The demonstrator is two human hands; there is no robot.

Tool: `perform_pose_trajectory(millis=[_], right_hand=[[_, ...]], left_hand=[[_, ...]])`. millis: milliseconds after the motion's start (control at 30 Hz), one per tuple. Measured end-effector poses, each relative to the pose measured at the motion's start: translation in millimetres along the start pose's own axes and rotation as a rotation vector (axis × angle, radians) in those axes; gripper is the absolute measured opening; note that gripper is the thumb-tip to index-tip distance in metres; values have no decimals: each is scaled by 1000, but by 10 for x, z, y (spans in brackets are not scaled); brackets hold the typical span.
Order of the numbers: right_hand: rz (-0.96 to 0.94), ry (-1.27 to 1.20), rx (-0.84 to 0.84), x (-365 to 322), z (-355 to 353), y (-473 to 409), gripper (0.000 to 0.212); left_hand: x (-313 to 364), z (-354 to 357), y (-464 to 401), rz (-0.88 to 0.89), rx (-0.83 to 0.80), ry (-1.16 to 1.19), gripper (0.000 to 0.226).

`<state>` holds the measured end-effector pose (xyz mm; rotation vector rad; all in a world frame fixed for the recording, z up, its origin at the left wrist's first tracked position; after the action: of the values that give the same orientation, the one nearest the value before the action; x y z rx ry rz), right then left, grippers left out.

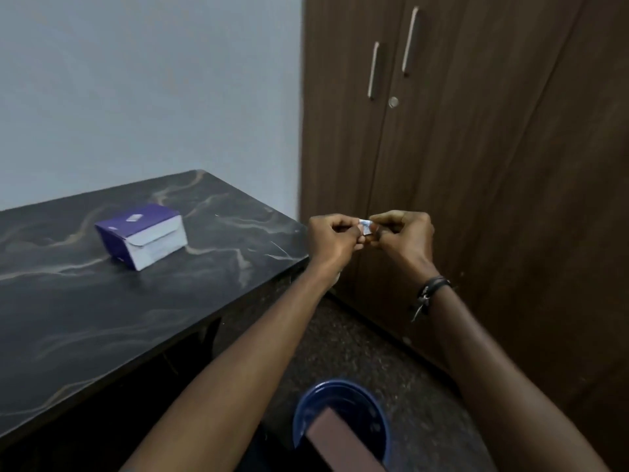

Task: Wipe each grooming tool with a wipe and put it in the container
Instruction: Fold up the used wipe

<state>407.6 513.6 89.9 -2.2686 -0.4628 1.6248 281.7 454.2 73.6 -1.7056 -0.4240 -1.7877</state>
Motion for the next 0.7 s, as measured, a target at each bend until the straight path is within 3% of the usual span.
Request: perform_pose_trajectory(millis=[300,500,600,700], right_hand=[[243,96,-57,1504,254,113,11],[476,154,-221,2417,789,664,16],[599,179,-304,2819,1018,989,32],[669,235,-352,3096,1165,1272,21]], left_hand=[[-1430,418,-64,-255,-61,-131,8],[-2559,134,25,-571,-113,-291,5],[-3113,-54,140,-702,-129,-372,11],[-3543,-211,287,-804,-117,-438,22]])
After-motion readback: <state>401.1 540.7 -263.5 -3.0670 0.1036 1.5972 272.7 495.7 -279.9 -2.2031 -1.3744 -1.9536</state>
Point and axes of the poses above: each hand's wrist, its own y-axis away from the middle knuckle, its own z-axis out of the palm, x = y × z, the point moved 4 cm from there along -y, towards the middle knuckle, and after that the axes turned 4 degrees about x, right-handed, at the moved point
